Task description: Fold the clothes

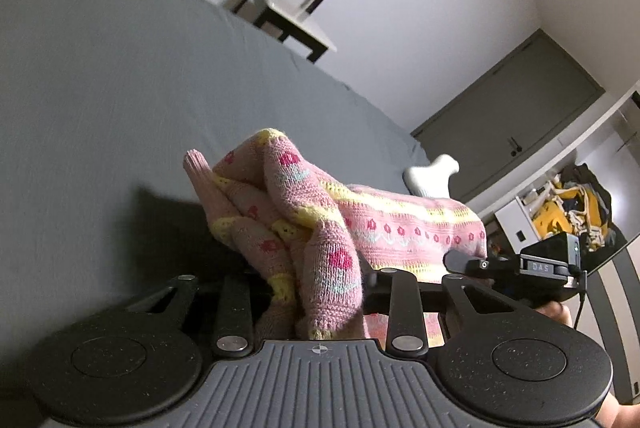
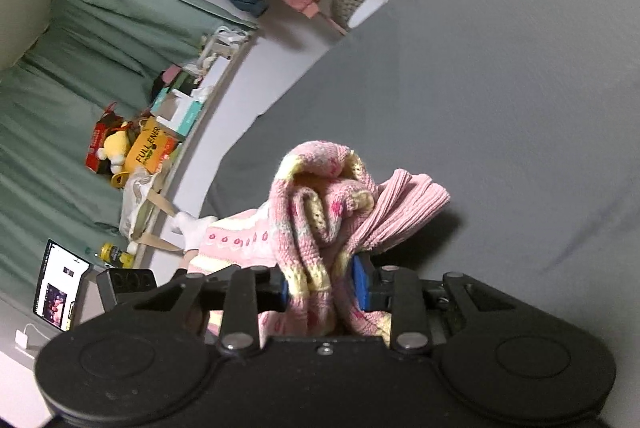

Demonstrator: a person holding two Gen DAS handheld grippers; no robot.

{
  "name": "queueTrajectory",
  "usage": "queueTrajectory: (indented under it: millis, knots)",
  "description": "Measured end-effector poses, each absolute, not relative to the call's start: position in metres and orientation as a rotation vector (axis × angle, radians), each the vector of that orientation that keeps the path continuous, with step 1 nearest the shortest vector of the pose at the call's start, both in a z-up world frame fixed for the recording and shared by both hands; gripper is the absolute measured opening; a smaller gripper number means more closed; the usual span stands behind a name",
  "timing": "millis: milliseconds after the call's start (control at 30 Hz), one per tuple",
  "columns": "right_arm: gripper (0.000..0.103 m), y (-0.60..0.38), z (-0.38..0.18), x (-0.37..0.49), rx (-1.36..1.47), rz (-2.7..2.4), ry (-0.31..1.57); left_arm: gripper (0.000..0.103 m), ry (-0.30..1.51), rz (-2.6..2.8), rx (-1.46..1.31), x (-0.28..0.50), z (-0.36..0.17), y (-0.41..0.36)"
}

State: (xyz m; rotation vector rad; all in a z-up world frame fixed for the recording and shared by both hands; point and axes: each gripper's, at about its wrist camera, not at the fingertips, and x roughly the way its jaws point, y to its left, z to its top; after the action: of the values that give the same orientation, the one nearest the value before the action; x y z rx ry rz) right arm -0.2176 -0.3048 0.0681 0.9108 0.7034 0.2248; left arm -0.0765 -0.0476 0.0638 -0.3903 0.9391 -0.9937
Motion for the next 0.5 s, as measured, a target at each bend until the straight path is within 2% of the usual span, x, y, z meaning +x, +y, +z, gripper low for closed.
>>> queueTrajectory:
  millis: [200, 500]
  knots:
    - [0.029, -0.262, 0.089, -0.142, 0.819, 0.256, 0.689, 0.032, 0.862, -0.915, -0.341, -0.022, 0.086, 0.003]
    - [0.029, -0.214, 0.098, 0.016, 0.769, 0.289, 0.699, 0.032, 0.777, -0.689, -0.386, 0.116, 0.094, 0.072]
